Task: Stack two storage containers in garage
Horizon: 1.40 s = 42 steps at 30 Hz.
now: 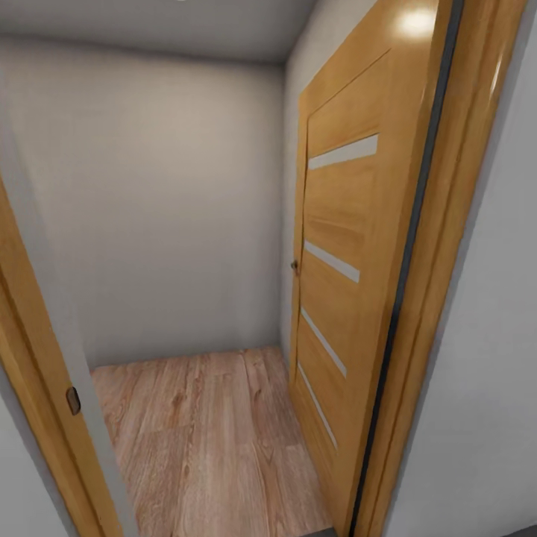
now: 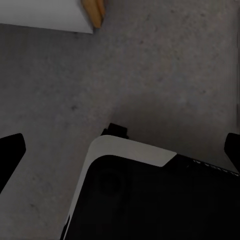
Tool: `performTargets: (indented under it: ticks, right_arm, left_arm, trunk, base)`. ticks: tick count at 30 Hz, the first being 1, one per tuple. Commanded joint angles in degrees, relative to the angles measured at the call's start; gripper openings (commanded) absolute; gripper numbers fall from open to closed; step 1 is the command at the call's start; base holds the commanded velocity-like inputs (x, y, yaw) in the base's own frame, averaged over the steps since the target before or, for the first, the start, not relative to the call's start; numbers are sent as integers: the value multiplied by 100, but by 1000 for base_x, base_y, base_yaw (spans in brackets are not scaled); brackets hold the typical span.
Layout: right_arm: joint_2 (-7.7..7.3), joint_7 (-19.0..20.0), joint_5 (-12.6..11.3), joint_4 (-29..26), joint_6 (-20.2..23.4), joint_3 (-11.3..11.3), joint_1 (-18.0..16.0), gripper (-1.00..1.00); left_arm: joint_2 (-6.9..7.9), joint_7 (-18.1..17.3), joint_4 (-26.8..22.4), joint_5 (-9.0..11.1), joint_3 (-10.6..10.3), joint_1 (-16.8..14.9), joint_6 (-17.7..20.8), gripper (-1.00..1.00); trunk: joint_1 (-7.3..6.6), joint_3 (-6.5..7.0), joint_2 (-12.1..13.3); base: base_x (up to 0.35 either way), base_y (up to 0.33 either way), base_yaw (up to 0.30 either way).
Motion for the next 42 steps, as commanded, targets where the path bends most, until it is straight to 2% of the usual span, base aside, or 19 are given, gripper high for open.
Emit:
performTargets:
  ticks: [1, 14, 35, 42]
  right_arm:
    - [3, -3, -47, 17, -31, 47, -8, 100]
    - [1, -3, -47, 17, -37, 44, -8, 100]
    - [-15, -3, -47, 17, -29, 53, -8, 100]
    - [-15, -3, -47, 17, -22, 54, -7, 100]
  left_arm:
    - [-1, 19, 5, 39, -43, -5, -18, 100]
    - [0, 19, 3, 35, -44, -5, -18, 100]
    - [4, 19, 5, 44, -36, -5, -38, 100]
    - [5, 20, 5, 44, -35, -5, -60, 100]
  trunk:
    - [4, -9, -5]
    - [4, -9, -5]
    - [4, -9, -5]
    - [4, -9, -5]
  base:
    - [304, -100, 0]
    - [275, -164, 22]
    - [265, -176, 264]
    - [71, -32, 270]
